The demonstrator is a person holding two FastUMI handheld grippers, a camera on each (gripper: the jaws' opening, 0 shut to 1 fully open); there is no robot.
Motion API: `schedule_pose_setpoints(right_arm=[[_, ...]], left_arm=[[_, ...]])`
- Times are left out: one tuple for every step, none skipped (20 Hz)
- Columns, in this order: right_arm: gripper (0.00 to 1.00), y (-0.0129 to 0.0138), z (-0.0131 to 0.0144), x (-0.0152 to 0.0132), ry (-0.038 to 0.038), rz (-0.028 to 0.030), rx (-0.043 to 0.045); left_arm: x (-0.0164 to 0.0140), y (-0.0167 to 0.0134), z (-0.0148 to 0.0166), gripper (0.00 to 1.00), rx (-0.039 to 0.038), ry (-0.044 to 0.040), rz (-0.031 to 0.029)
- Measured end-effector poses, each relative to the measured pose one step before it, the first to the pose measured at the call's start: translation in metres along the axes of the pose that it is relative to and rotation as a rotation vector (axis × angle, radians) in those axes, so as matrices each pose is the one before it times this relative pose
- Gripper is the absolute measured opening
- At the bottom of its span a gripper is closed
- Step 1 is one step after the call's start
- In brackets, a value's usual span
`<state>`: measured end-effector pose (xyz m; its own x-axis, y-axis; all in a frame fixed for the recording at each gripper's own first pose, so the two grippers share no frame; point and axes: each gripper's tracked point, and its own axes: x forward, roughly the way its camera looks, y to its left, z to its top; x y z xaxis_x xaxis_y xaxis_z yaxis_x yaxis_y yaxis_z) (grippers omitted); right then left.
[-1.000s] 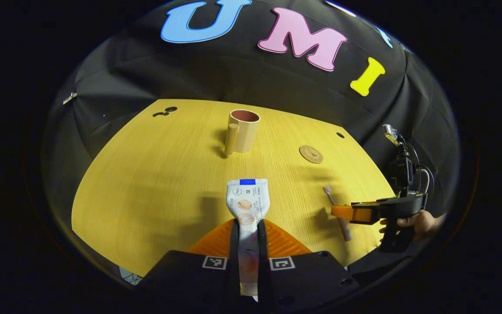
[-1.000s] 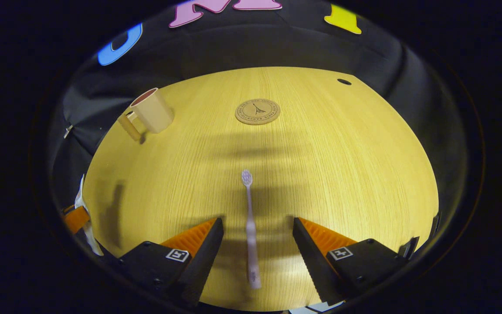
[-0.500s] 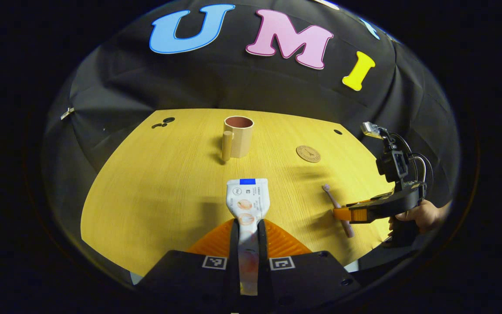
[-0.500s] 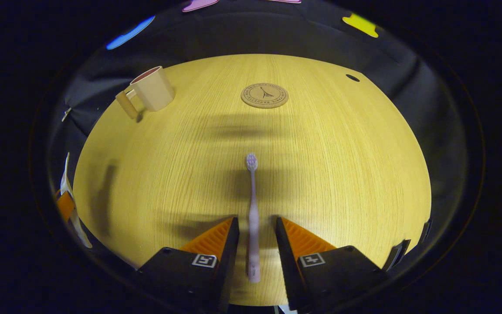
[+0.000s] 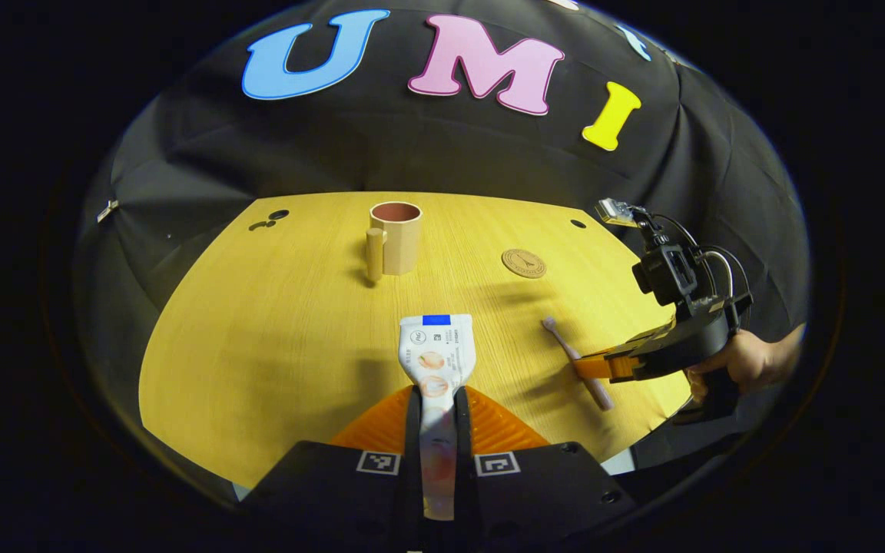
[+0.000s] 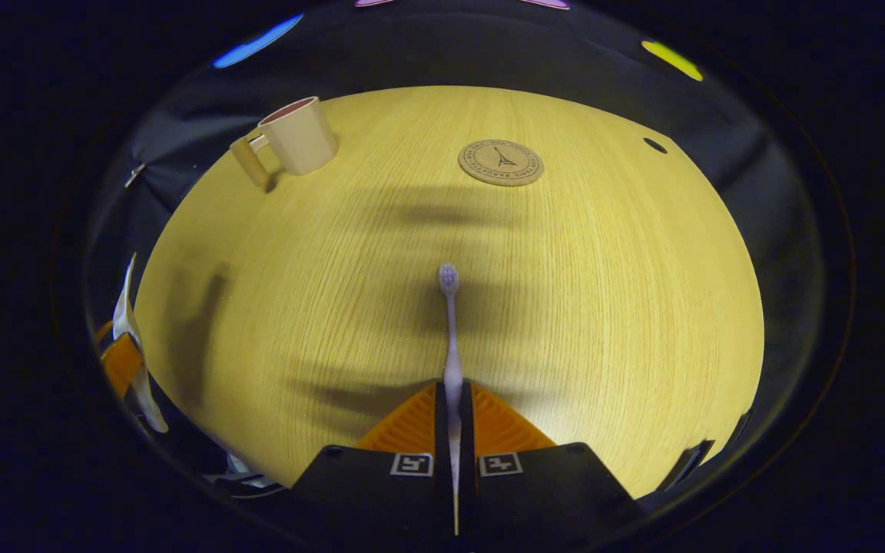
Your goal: Put the toothbrush and toothpaste on the desktop into the cup, then pick up the cup and place it on the coaster on the desktop.
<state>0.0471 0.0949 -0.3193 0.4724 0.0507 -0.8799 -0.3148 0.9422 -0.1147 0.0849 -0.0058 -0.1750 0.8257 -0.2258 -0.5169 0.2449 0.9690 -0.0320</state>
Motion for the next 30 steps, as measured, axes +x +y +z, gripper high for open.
schedule_pose_setpoints(right_arm=[[0.05,0.0012,-0.00128,-0.00309,0.00599,0.01299,-0.047],[0.0,0.00003,-0.00128,0.00015,0.00133,0.00774,-0.01949],[0.05,0.00107,-0.0022,-0.00089,0.00559,0.01694,0.0145],[0.06,0.00161,-0.0007,-0.00127,-0.00117,0.01605,0.03536],[0.05,-0.00119,0.00066,-0.00091,-0.00492,0.01067,0.03081],[0.05,-0.00117,0.00228,-0.00237,-0.0125,0.00756,0.00894],[0.05,-0.00099,0.00148,-0.00308,-0.01281,0.01066,-0.00241],[0.05,-0.00082,0.00172,-0.0036,-0.01227,0.01304,-0.00295],[0.05,0.00036,0.00267,-0.00325,-0.01683,0.01415,0.00077],[0.05,-0.0013,0.00317,-0.00314,-0.01271,0.0079,-0.00057],[0.05,-0.00091,0.00283,-0.00296,-0.01458,0.00953,0.00206],[0.05,-0.0017,0.00426,-0.00324,-0.01176,0.0042,0.00073],[0.05,-0.00157,0.00354,-0.00304,-0.01003,0.00529,-0.00068],[0.05,-0.0012,0.00507,-0.00286,-0.01212,0.00688,-0.00146],[0.05,-0.00068,0.00458,-0.00324,-0.01115,0.00896,-0.00037],[0.05,-0.0012,0.00543,-0.00202,-0.01037,0.01116,0.00304],[0.05,-0.00036,0.00552,-0.00278,-0.01203,0.0114,0.00397],[0.05,-0.00102,0.0063,-0.00312,-0.00875,0.01346,-0.00197],[0.05,-0.00362,0.00363,-0.00074,-0.00276,-0.00035,-0.01153],[0.05,-0.00469,0.005,-0.00232,-0.00367,-0.00066,-0.02092],[0.05,-0.00148,0.00568,-0.00148,-0.01018,0.00522,-0.00829],[0.05,-0.00001,0.00741,-0.0025,-0.01269,0.01554,-0.00026],[0.05,-0.00083,0.00609,-0.00364,-0.01078,0.0155,0.00028],[0.05,-0.0008,0.00747,-0.00336,-0.01229,0.01366,-0.00169],[0.05,-0.00189,0.00709,-0.00199,-0.0131,0.01043,-0.00461],[0.05,-0.00164,0.00706,-0.00128,-0.0115,0.01139,-0.00661],[0.05,-0.00073,0.00567,-0.00207,-0.01011,0.01208,-0.00373],[0.05,-0.00077,0.00715,-0.00198,-0.01411,0.01016,0.00088],[0.0,-0.00267,0.00508,-0.00055,-0.01393,0.00259,0.00088],[0.0,-0.00216,0.00458,-0.00078,-0.01308,0.00036,0.00246]], left_arm=[[-0.00013,0.00092,-0.00071,0.21,0.01135,0.00487,0.0067],[-0.00023,0.00012,-0.00128,0.21,0.00821,0.00159,0.0031],[0.00099,-0.00086,0.00043,0.21,-0.00518,0.00083,-0.00267],[0.00057,0.00011,0.00016,0.21,-0.0133,0.00041,-0.00292],[-0.00048,0.001,0.00279,0.21,-0.01434,-0.00317,0.00177],[-0.00152,0.00133,0.00338,0.21,-0.01348,-0.00763,0.00269],[-0.00016,0.00106,0.00576,0.21,-0.01061,-0.01054,0.00176],[-0.00054,0.00216,0.00569,0.21,-0.00644,-0.01195,0.00273],[0.00014,0.00285,0.00786,0.21,-0.00291,-0.01285,0.00727],[0.00096,0.00338,0.00625,0.21,-0.00257,-0.01241,0.00901],[0.00086,0.00269,0.00972,0.21,-0.00725,-0.0152,0.0079],[0.0021,0.00148,0.00837,0.21,-0.01128,-0.01568,0.00533],[0.00169,0.00097,0.01024,0.26,-0.01388,-0.01604,0.00418],[0.00214,0.00047,0.00965,0.21,-0.01387,-0.01651,0.0041],[0.00345,0.00032,0.01115,0.21,-0.01242,-0.01831,0.00481],[0.004,-0.00014,0.01069,0.21,-0.00939,-0.01903,0.00563],[0.004,-0.00042,0.01172,0.21,-0.00842,-0.02042,0.00507],[0.00484,-0.00135,0.01073,0.21,-0.0077,-0.0194,0.00136],[0.00599,-0.00139,0.01222,0.21,-0.00546,-0.02474,0.00057],[0.00671,-0.0021,0.00994,0.21,-0.0015,-0.02501,0.00398],[0.00702,-0.00109,0.01177,0.21,-0.00021,-0.0263,0.00588],[0.00785,-0.00033,0.01251,0.21,-0.00161,-0.0343,0.00949],[0.00868,-0.00127,0.01517,0.21,-0.00794,-0.03688,0.00765],[0.00841,-0.00309,0.01222,0.21,-0.01399,-0.03822,0.00245],[0.01019,-0.00294,0.01459,0.21,-0.0182,-0.04126,0.0019],[0.01102,0.00107,0.00992,0.21,-0.01559,-0.03273,0.0047],[0.0105,0.00107,0.00975,0.21,-0.01531,-0.03149,0.00367],[0.01103,-0.00074,0.00663,0.26,-0.01474,-0.02535,0.00055],[0.0115,0.0004,0.0064,0.21,-0.01255,-0.02341,0.00014],[0.01181,0.00196,0.00237,0.21,-0.01099,-0.02006,0.00164]])
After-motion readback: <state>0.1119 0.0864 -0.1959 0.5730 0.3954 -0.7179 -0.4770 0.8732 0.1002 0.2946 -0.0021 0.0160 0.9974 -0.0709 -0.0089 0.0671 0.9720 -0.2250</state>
